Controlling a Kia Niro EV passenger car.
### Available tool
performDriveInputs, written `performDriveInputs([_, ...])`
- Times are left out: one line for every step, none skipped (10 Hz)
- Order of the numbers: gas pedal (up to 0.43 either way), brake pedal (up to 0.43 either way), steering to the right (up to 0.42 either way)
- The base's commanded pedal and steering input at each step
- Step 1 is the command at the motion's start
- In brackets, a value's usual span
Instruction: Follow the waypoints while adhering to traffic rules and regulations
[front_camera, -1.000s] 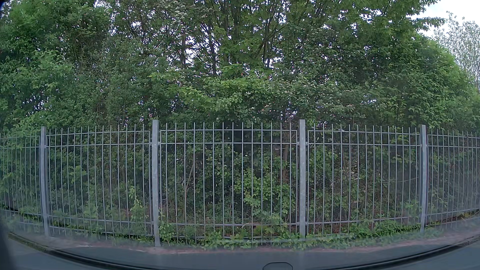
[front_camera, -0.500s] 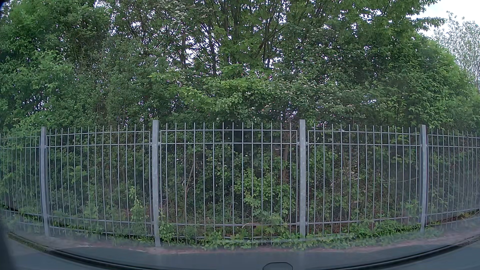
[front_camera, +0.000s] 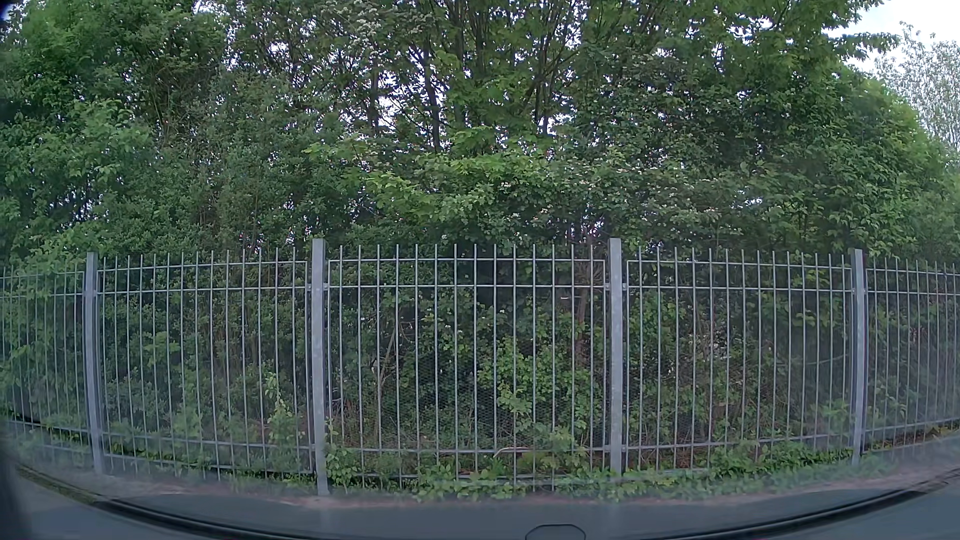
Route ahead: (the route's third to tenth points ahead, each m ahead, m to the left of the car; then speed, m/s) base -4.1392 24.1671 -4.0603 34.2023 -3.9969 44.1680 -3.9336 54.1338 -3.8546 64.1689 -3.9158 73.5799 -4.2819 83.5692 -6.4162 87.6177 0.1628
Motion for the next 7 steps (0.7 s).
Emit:
performDriveInputs([0.008,0.000,-0.800])
performDriveInputs([0.008,0.000,-0.797])
performDriveInputs([0.008,0.000,-0.790])
performDriveInputs([0.000,0.000,-0.784])
performDriveInputs([0.000,0.000,-0.774])
performDriveInputs([0.000,0.000,-0.763])
performDriveInputs([0.000,0.000,-0.752])
